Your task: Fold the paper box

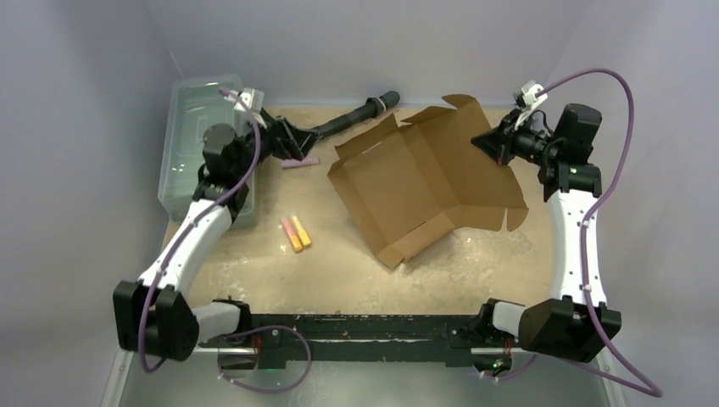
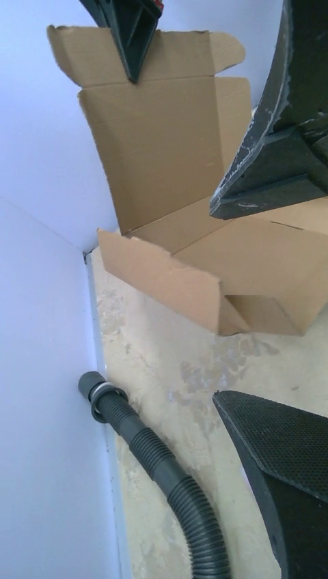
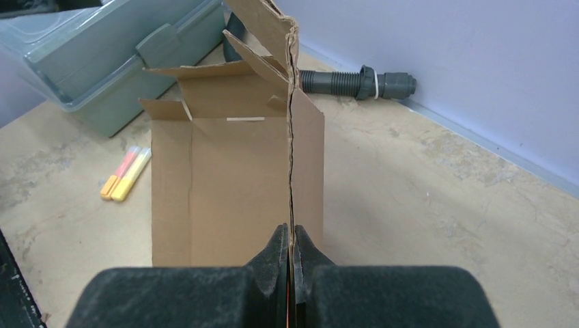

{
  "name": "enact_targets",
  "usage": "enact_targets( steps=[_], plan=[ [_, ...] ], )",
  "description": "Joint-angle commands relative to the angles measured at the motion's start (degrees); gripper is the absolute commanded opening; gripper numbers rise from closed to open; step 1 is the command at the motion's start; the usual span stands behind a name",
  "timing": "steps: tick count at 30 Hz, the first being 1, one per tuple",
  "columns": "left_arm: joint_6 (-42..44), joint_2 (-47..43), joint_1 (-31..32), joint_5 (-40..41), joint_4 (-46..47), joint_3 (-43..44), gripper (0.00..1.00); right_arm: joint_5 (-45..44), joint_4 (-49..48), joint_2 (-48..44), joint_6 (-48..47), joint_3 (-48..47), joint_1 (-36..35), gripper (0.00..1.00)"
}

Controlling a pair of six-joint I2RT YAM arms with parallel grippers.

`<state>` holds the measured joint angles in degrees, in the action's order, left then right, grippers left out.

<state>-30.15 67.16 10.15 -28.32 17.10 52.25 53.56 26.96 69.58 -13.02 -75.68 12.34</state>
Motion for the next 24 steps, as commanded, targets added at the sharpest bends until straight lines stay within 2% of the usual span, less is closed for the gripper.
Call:
enact_targets(
  steps=[1,3,5,7,10,15,21,24],
  plan=[
    [6.21,8.93,0.41,-5.20,-11.47,9.97,0.92,1.89,-2.65,-0.68,-0.55,0.26,0.05,0.00],
    [16.41,10.29,5.88,1.32,-21.54,16.29,0.92,1.82,-2.64,-0.55,-0.63,0.27,0.05,0.00],
    [26.29,11.06,13.42,10.55,-27.76,20.88,0.94,1.73,-2.62,-0.27,-0.74,0.20,0.05,0.00],
    [34.17,11.12,18.66,17.58,-28.84,22.14,0.93,1.63,-2.26,0.05,-1.01,-0.05,0.05,0.00],
    [42.73,10.71,23.32,23.14,-25.55,20.68,0.93,1.57,-2.11,0.29,-1.13,-0.17,0.05,0.00],
    [48.42,16.21,26.73,29.51,-23.86,24.17,0.88,1.56,-2.05,0.54,-1.11,-0.23,0.05,0.00],
    [49.09,23.51,26.75,32.47,-24.07,30.09,0.69,1.38,-1.68,0.56,-1.46,-0.40,0.05,0.00],
    [49.06,24.99,26.76,32.01,-23.79,31.20,0.52,1.21,-1.57,0.72,-1.66,-0.43,0.05,0.00]
  ],
)
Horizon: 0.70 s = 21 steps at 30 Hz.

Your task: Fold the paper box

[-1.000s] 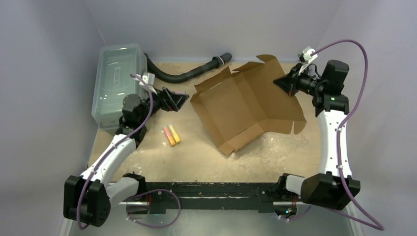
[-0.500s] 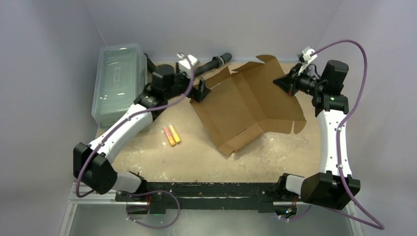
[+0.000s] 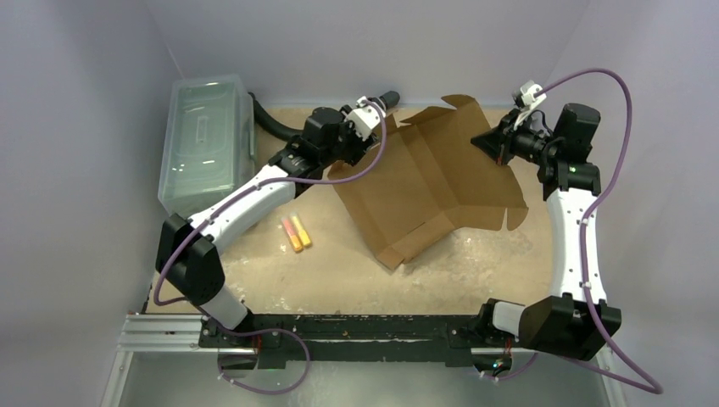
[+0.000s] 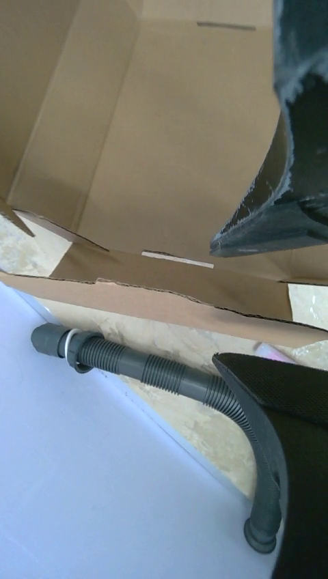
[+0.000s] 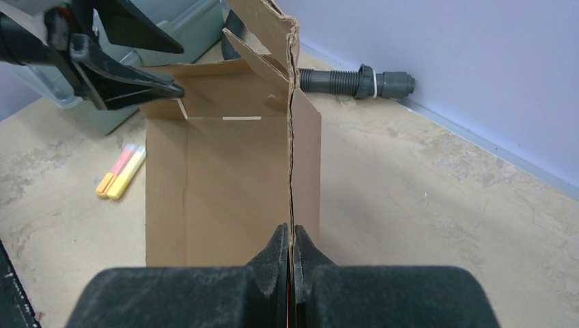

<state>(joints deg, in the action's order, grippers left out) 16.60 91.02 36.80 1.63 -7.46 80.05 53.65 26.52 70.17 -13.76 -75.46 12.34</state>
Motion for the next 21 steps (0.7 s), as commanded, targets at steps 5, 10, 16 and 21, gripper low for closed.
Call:
enact_targets(
  steps=[5,10,16,21],
  plan=[
    [2.67,0.98,0.06,2.02,0.87,2.91,0.03,0.56,-1.05,0.77,-0.89,-1.18,0.04,0.00],
    [2.13,-2.61,0.04,1.73,2.06,-0.73,0.00,-0.27,-1.90,2.73,1.24,-3.21,0.04,0.00],
    [-1.13,-8.05,0.04,-0.52,5.04,-7.48,0.00,1.51,-1.39,6.94,3.51,-8.81,-1.51,0.00],
    [-2.88,-10.42,0.09,-0.18,6.54,-12.23,0.00,2.50,-1.49,9.45,5.52,-11.12,-4.56,0.00]
  ],
)
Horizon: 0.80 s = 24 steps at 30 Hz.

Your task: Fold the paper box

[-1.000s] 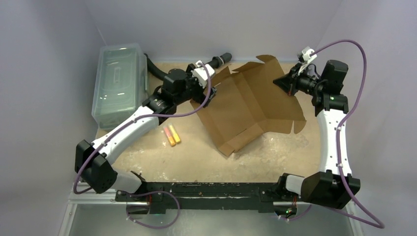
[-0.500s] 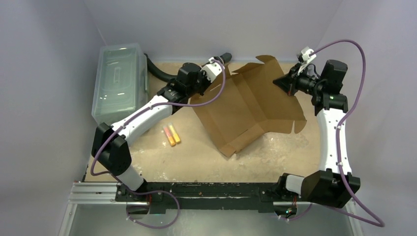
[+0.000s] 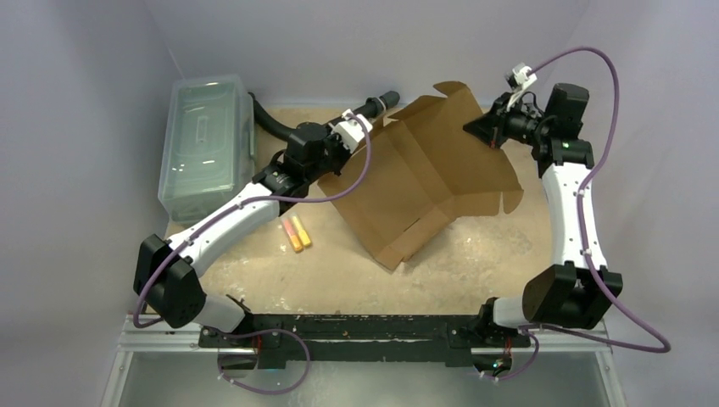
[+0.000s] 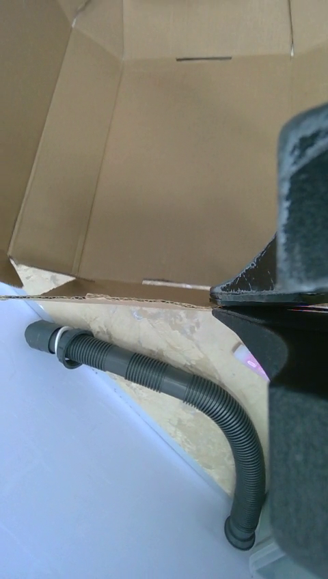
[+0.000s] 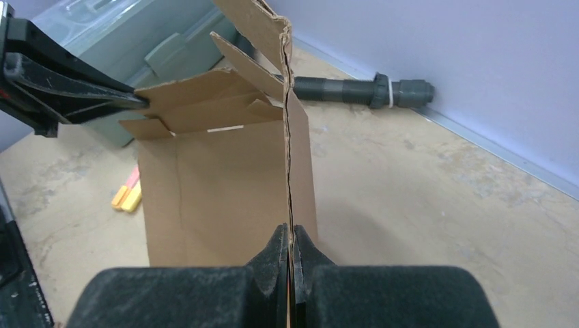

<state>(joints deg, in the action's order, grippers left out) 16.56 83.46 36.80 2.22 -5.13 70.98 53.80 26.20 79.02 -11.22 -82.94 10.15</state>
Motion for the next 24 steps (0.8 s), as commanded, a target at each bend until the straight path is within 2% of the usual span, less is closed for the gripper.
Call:
enact_targets(
  steps=[1,11,17,24],
  plan=[
    [-3.06,-3.39,0.09,-1.06,5.89,-4.35,0.00,2.03,-1.42,0.93,3.54,-3.79,-2.90,0.00],
    [-1.06,-5.33,0.09,-1.95,6.50,-8.03,0.00,-0.66,-7.05,1.68,9.55,-1.12,-3.91,0.00],
    [4.70,-4.19,0.10,-4.57,1.80,-5.50,0.00,6.68,-9.91,0.70,9.81,0.84,-4.12,0.00],
    [10.24,-1.67,0.17,-6.48,-2.36,-1.77,0.00,4.38,-8.44,0.85,8.62,-0.36,-4.56,0.00]
  ],
)
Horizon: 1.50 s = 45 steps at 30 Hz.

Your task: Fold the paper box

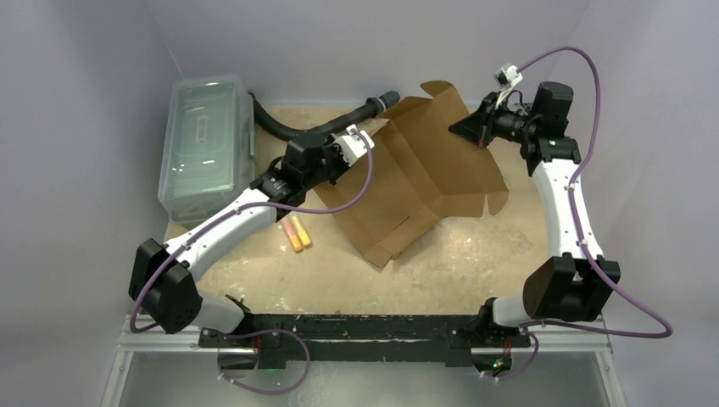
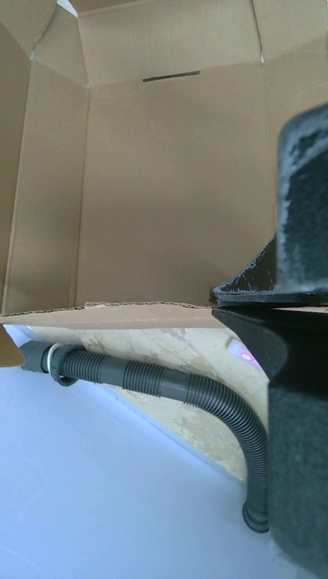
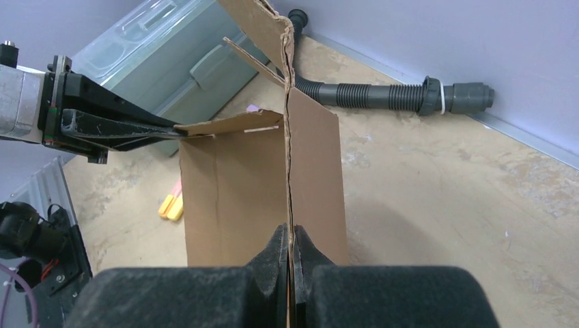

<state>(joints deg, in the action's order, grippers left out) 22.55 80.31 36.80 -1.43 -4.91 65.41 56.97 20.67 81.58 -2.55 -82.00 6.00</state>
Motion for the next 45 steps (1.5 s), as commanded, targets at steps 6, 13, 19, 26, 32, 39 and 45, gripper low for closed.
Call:
enact_targets(
  steps=[6,13,19,26,32,39,45],
  plan=[
    [5.90,5.36,0.26,1.06,-4.67,9.01,0.00,-1.51,6.21,-2.41,-10.49,-5.25,-1.69,0.00],
    [5.03,9.99,1.19,7.82,-3.90,14.06,0.00,-8.62,12.05,-4.43,-15.97,-10.24,-1.82,0.00],
    [5.59,13.98,3.58,9.68,-4.18,17.27,0.00,-13.55,17.70,-1.68,-18.28,-15.53,-3.41,0.00],
    [4.53,17.86,4.51,10.10,-6.67,19.83,0.00,-19.95,23.81,3.00,-22.31,-20.57,-7.09,0.00],
    [2.93,20.06,4.56,15.87,-6.81,19.18,0.00,-23.61,24.37,6.55,-23.08,-20.67,-11.08,0.00],
    [-5.31,20.09,3.92,16.61,-7.34,14.67,0.09,-29.80,20.55,8.26,-23.51,-16.71,-15.53,0.00],
    [-19.74,17.14,-0.03,13.28,-11.14,13.38,0.39,-33.30,18.29,9.54,-23.32,-13.59,-16.23,0.00]
  ],
)
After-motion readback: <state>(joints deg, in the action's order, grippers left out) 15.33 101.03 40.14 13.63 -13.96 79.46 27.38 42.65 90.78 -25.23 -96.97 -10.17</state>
